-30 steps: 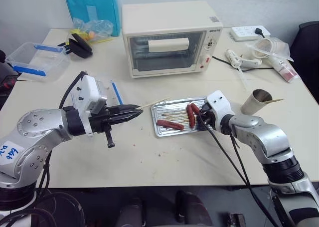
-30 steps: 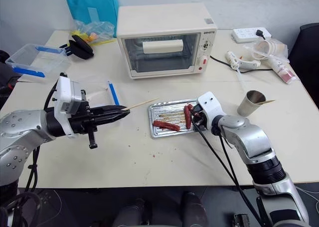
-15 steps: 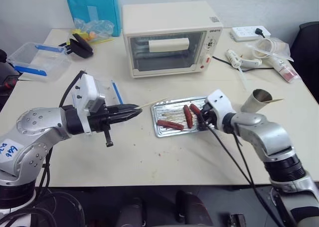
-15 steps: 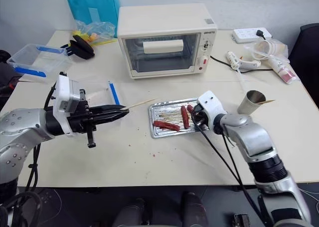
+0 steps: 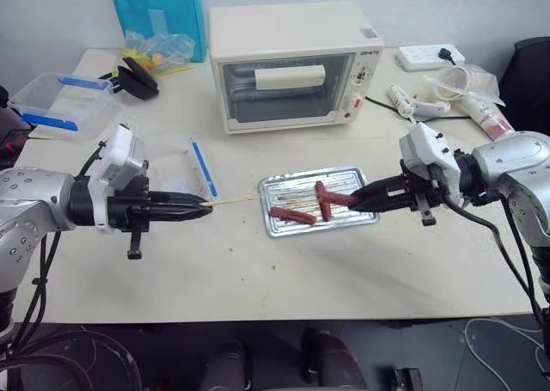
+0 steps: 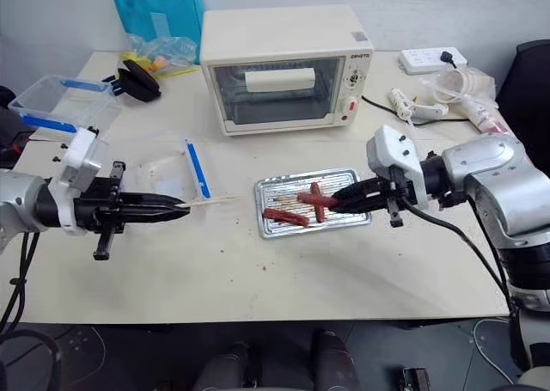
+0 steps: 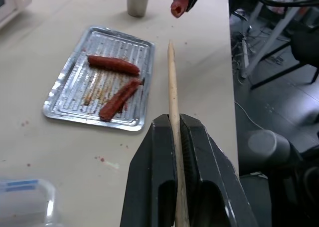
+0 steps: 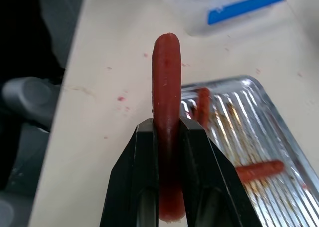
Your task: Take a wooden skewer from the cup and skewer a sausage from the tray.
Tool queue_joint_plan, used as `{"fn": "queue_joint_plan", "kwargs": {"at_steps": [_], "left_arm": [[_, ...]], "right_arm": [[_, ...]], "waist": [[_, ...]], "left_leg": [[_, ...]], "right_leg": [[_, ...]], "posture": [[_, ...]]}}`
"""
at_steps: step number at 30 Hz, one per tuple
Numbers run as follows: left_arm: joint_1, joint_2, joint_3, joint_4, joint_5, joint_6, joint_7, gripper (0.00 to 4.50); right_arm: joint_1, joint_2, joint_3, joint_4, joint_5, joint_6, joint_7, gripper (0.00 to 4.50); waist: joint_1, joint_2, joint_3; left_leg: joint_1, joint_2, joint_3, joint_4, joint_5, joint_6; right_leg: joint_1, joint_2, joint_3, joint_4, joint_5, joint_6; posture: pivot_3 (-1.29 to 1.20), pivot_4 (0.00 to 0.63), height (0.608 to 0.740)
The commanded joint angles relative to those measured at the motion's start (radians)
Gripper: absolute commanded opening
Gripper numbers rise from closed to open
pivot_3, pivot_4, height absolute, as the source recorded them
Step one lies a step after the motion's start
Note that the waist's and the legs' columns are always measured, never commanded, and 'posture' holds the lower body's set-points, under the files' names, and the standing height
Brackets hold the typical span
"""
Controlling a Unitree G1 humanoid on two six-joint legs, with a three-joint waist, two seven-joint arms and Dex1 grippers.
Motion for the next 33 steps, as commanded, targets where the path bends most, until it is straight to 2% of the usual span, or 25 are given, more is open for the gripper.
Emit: {"fn": "queue_joint_plan", "kwargs": {"at_steps": [1,8,19,33], "left_arm": [[-0.017,0.026,0.010,-0.043,-0.011,-0.004,-0.027,0.00],[-0.049,0.006,-0.023,-0.087,-0.015,0.010,-0.011,0.00],[-0.135,-0.049,-0.106,-0.060,0.031,-0.010,0.006,0.00],[-0.107,0.001,-0.071,-0.036,0.057,-0.025,-0.046,0.00]], "right_arm": [[-0.033,0.003,-0.023,-0.021,0.022,-0.013,0.048,0.43],[-0.031,0.073,0.014,-0.103,0.016,0.010,0.008,0.43],[-0.021,0.116,0.033,-0.149,-0.006,0.028,-0.039,0.43],[-0.023,0.105,0.030,-0.090,-0.045,-0.005,-0.033,0.43]], "waist": [[0.001,0.000,0.000],[0.002,0.000,0.000],[0.003,0.000,0.000],[0.002,0.000,0.000]], "left_leg": [[0.000,0.000,0.000,0.000,0.000,0.000],[0.000,0.000,0.000,0.001,0.001,-0.001],[0.000,-0.002,0.000,0.006,0.001,-0.001],[-0.001,-0.002,0.000,0.007,0.000,-0.001]], "right_leg": [[0.000,0.000,0.000,0.000,0.000,0.000],[0.000,0.000,0.000,0.003,0.000,-0.001],[0.000,-0.001,0.000,0.005,0.000,-0.001],[0.000,0.000,0.000,0.007,0.000,-0.001]], "posture": [[0.00,0.150,0.740],[0.00,0.150,0.740],[0.00,0.150,0.740],[0.00,0.150,0.740]]}}
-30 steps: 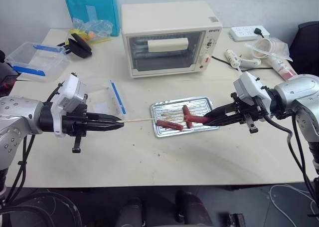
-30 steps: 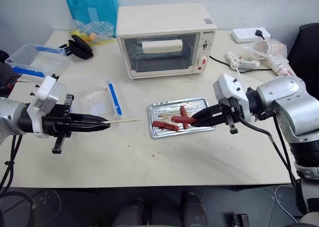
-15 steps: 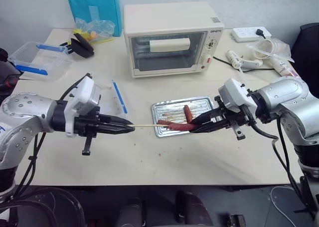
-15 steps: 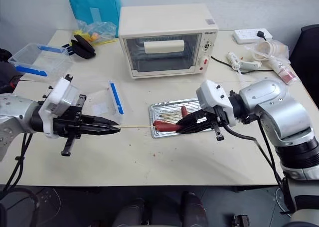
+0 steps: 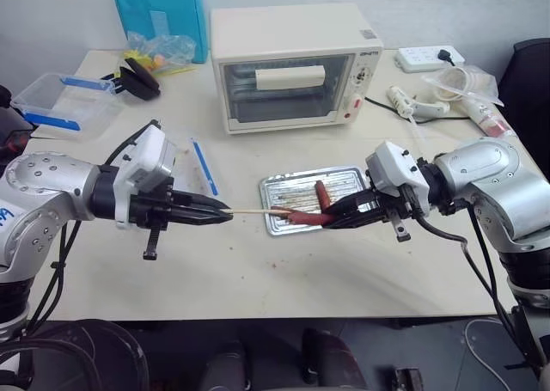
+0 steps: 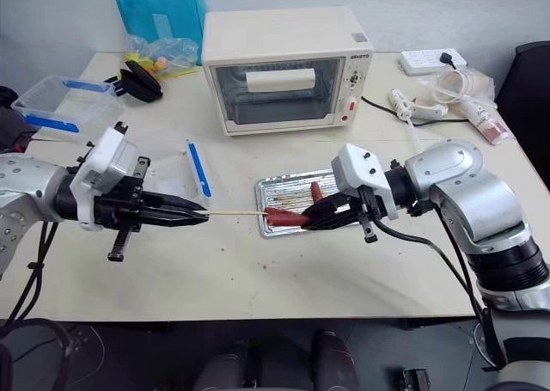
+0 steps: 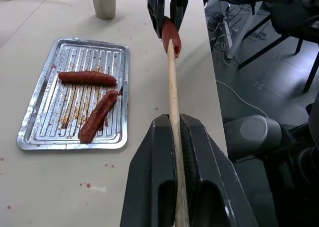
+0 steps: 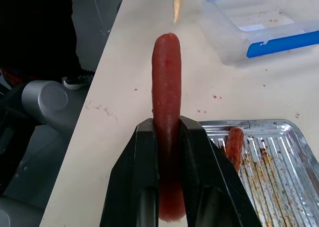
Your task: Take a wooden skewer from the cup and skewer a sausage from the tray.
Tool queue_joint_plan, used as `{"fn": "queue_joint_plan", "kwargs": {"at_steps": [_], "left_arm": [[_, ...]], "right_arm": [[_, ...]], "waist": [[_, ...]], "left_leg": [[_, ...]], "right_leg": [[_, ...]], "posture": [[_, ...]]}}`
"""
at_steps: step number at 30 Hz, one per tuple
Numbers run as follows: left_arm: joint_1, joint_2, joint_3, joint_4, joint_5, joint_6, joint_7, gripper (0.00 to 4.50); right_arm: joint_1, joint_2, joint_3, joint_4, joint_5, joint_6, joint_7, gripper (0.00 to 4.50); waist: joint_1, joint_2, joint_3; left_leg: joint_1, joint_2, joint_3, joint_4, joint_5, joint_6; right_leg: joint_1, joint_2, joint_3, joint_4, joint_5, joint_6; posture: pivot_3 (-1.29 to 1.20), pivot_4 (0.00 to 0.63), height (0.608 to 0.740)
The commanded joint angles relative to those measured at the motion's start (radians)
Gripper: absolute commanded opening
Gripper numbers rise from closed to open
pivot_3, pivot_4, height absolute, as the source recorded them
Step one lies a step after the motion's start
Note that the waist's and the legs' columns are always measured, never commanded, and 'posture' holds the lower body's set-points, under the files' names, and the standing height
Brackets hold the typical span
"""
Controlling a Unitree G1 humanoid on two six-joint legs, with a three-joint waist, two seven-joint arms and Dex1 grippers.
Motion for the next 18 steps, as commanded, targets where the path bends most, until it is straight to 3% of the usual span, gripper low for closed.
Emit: {"fn": "queue_joint_plan", "kwargs": {"at_steps": [1,18], "left_arm": [[0.013,0.024,0.039,-0.004,0.007,-0.018,-0.016,0.00],[0.000,-0.011,0.005,-0.016,0.025,-0.034,0.014,0.00]], "right_arm": [[-0.014,-0.012,-0.031,-0.006,0.002,-0.017,0.010,0.43],[-0.044,0.022,-0.028,-0.036,0.029,0.025,-0.021,0.43]], "waist": [[0.000,0.000,0.000],[0.001,0.000,0.000]], "left_leg": [[0.000,0.000,0.000,0.000,0.000,0.000],[0.000,0.000,0.000,0.001,0.000,0.000]], "right_leg": [[0.000,0.000,0.000,0.000,0.000,0.000],[0.000,0.000,0.000,0.001,0.000,0.000]], "posture": [[0.00,0.150,0.740],[0.00,0.150,0.740]]}}
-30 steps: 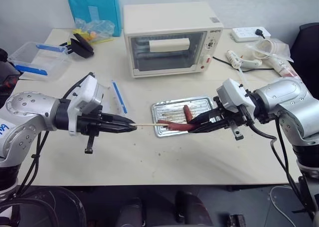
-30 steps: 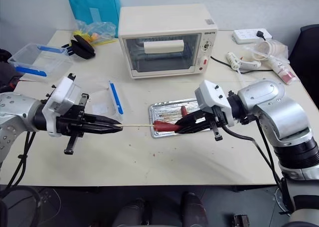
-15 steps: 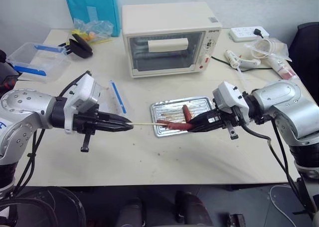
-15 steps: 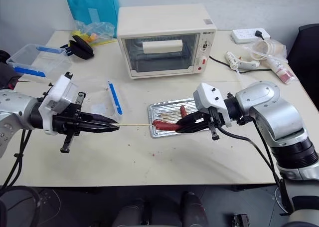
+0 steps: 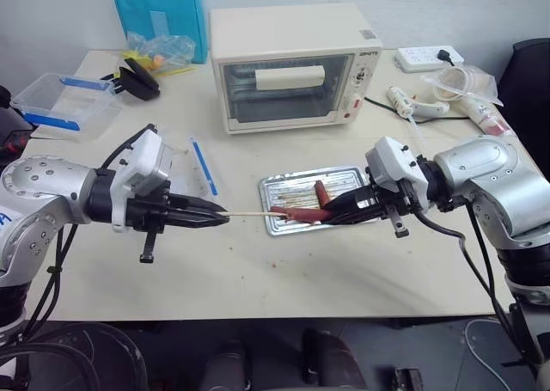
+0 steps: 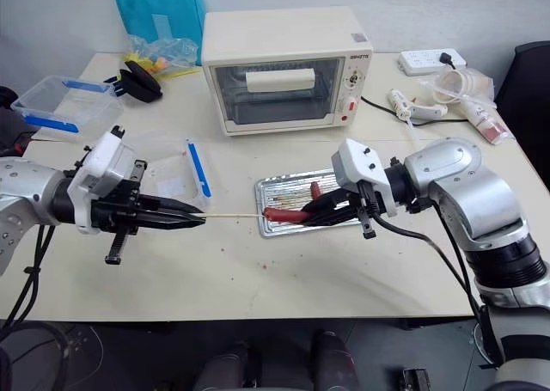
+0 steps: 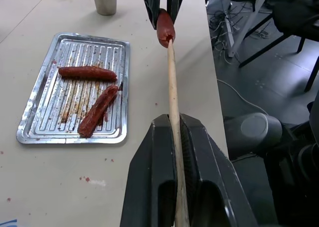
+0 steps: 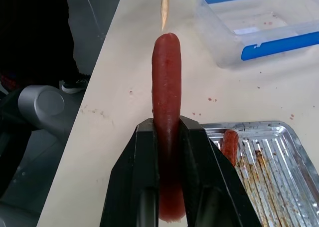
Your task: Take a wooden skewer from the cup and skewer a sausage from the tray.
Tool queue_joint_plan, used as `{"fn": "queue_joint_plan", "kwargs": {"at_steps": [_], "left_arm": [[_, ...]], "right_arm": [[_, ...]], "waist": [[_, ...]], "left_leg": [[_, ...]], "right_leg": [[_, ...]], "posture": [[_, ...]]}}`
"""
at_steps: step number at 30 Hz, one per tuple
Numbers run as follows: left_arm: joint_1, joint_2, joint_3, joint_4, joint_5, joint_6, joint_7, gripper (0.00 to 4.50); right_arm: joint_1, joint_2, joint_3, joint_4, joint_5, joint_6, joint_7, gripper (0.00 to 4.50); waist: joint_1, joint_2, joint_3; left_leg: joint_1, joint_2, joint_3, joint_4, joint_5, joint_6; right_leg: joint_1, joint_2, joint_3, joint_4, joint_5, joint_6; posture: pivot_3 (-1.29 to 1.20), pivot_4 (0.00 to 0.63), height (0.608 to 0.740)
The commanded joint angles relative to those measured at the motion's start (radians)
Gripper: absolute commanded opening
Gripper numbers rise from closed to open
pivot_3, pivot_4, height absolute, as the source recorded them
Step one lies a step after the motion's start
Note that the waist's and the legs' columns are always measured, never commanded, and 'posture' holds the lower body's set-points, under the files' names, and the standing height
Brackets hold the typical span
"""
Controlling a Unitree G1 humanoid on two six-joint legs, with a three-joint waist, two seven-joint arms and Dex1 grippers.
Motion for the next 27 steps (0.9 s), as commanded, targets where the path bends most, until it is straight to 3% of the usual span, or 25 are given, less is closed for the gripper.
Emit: {"fn": "queue_joint_plan", "kwargs": {"at_steps": [1,16,27], "left_arm": [[-0.024,-0.006,0.000,-0.012,0.012,-0.016,0.007,0.00],[-0.082,-0.056,-0.055,0.007,0.062,-0.026,0.026,0.00],[-0.106,-0.151,-0.122,0.008,0.136,-0.040,0.062,0.00]], "right_arm": [[-0.030,0.008,-0.029,-0.047,0.028,0.021,-0.013,0.43],[-0.048,0.025,0.002,-0.152,-0.018,-0.017,-0.041,0.43],[-0.082,0.070,0.039,-0.198,-0.087,-0.032,-0.076,0.43]], "waist": [[0.000,0.000,0.000],[0.000,0.000,0.000],[0.000,0.000,0.000]], "left_leg": [[0.000,0.000,0.000,0.000,0.000,0.000],[0.000,0.000,0.000,0.001,0.000,0.000],[-0.001,0.000,0.000,0.003,0.000,0.000]], "right_leg": [[0.000,0.000,0.000,0.000,0.000,0.000],[0.000,0.000,0.000,0.001,0.000,0.000],[0.000,0.000,0.000,0.002,0.000,0.000]], "posture": [[0.00,0.150,0.740],[0.00,0.150,0.740],[0.00,0.150,0.740]]}}
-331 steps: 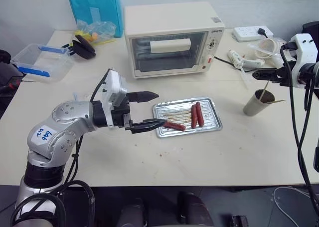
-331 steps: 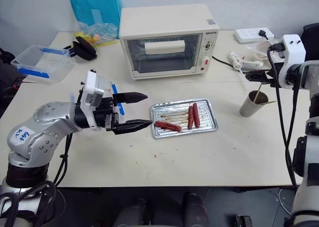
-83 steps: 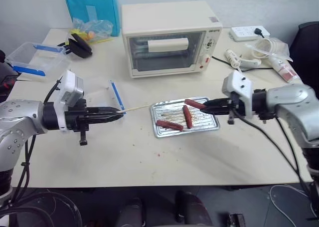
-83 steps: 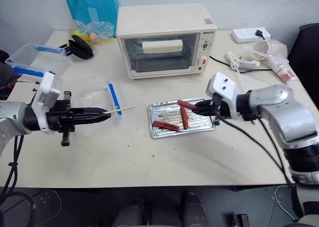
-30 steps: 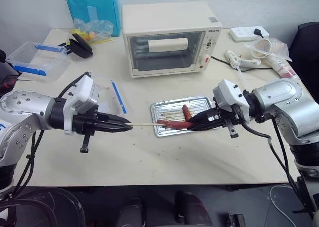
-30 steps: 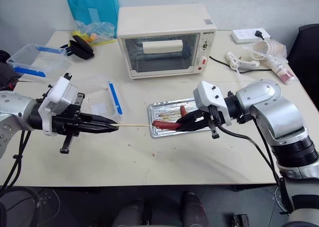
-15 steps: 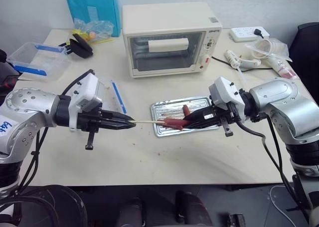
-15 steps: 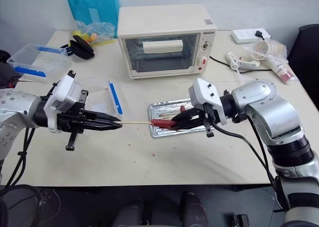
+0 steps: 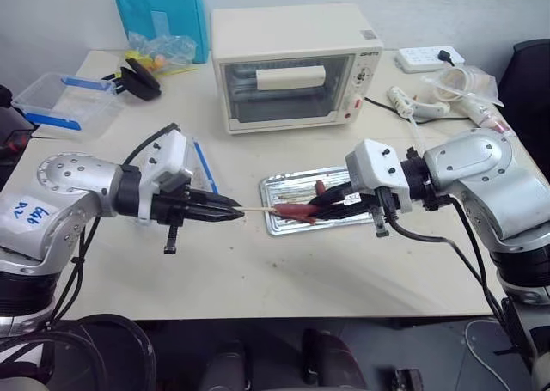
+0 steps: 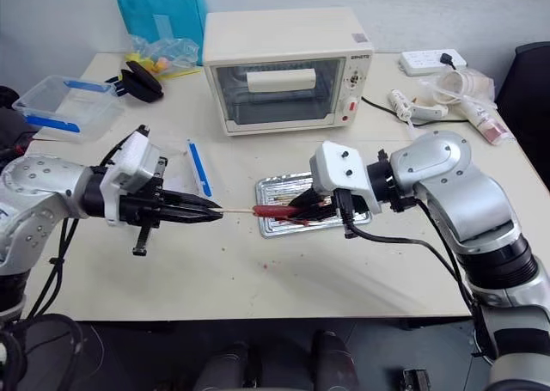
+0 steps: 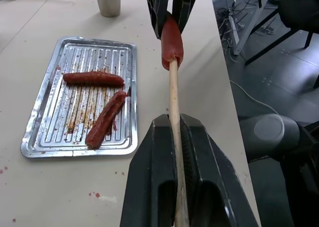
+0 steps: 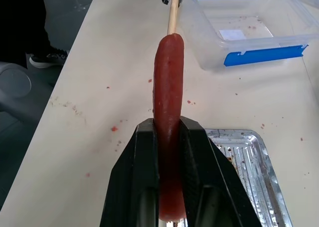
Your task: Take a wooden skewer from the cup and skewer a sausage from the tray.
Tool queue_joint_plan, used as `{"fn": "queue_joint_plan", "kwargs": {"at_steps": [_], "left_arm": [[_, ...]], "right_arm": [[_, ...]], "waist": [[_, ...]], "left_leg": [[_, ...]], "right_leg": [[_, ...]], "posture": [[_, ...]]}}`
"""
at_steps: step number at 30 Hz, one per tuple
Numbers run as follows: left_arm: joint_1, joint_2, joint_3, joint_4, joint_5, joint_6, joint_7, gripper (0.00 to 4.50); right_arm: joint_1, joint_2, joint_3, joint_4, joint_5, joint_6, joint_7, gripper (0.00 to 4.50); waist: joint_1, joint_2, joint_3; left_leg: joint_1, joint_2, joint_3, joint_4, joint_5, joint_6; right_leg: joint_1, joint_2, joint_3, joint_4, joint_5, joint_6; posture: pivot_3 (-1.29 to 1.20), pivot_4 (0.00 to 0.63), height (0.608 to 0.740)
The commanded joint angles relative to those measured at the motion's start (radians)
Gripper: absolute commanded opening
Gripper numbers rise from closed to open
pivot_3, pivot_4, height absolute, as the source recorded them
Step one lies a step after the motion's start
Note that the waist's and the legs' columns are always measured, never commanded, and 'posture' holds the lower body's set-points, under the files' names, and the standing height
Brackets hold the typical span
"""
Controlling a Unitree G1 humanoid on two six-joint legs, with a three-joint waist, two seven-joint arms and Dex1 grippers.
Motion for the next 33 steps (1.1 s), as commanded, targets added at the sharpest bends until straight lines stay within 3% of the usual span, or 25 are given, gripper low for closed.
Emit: {"fn": "queue_joint_plan", "kwargs": {"at_steps": [1,3,8,14,17,21,26,33], "left_arm": [[-0.023,-0.032,-0.018,-0.028,0.017,-0.023,0.033,0.00],[-0.016,-0.034,-0.007,-0.028,0.023,-0.024,0.035,0.00],[0.037,-0.024,0.063,-0.045,0.020,-0.014,0.074,0.00],[0.178,-0.034,0.230,-0.160,-0.011,0.058,0.247,0.00],[0.268,-0.072,0.346,-0.250,0.002,0.133,0.415,0.00],[0.321,-0.240,0.473,-0.417,0.012,0.322,0.754,0.00],[0.317,-0.485,0.482,-0.559,0.127,0.502,1.111,0.00],[0.313,-0.665,0.465,-0.559,0.266,0.558,1.311,0.00]], "right_arm": [[-0.041,0.038,0.000,-0.084,0.031,-0.040,0.002,0.43],[-0.040,0.034,0.001,-0.074,0.021,-0.034,0.001,0.43],[-0.035,0.041,-0.015,-0.070,0.002,-0.022,-0.034,1.83],[-0.088,0.025,-0.074,0.020,0.017,-0.002,-0.058,1.83],[-0.121,0.017,-0.117,0.066,0.047,0.039,-0.075,1.83],[-0.135,0.004,-0.172,0.075,0.113,0.126,-0.089,1.83],[-0.167,0.016,-0.171,0.094,0.123,0.145,-0.109,1.83],[-0.197,0.033,-0.156,0.097,0.140,0.156,-0.125,1.83]], "waist": [[0.000,0.000,0.000],[0.000,0.000,0.000],[-0.002,0.000,0.000],[-0.002,0.000,0.000],[-0.002,0.000,0.000],[0.002,-0.001,0.000],[0.001,-0.003,-0.001],[0.000,-0.003,-0.001]], "left_leg": [[0.000,0.000,0.000,0.000,0.000,0.000],[0.000,0.000,0.000,0.000,0.000,0.000],[0.000,0.001,-0.002,0.001,0.000,0.000],[0.001,0.003,-0.003,0.002,-0.001,0.001],[0.001,0.004,-0.003,0.002,-0.001,0.001],[0.001,0.004,-0.004,0.002,-0.002,0.002],[0.001,0.003,-0.003,0.002,-0.002,0.002],[0.002,0.003,-0.003,0.002,-0.002,0.001]], "right_leg": [[0.000,0.000,0.000,0.000,0.000,0.000],[0.000,0.000,0.000,0.000,0.000,0.000],[0.000,0.000,0.000,0.002,0.000,0.000],[0.000,-0.001,0.001,0.003,0.000,-0.001],[0.000,-0.002,0.001,0.003,0.000,-0.001],[0.000,-0.003,0.002,0.003,0.000,0.000],[0.000,-0.004,0.003,0.004,0.000,0.000],[0.000,-0.003,0.003,0.004,0.000,0.000]], "posture": [[0.00,0.150,0.740],[0.00,0.150,0.740],[0.00,0.150,0.740],[0.00,0.150,0.740],[0.00,0.150,0.740],[0.00,0.150,0.740],[0.00,0.150,0.740],[0.00,0.150,0.740]]}}
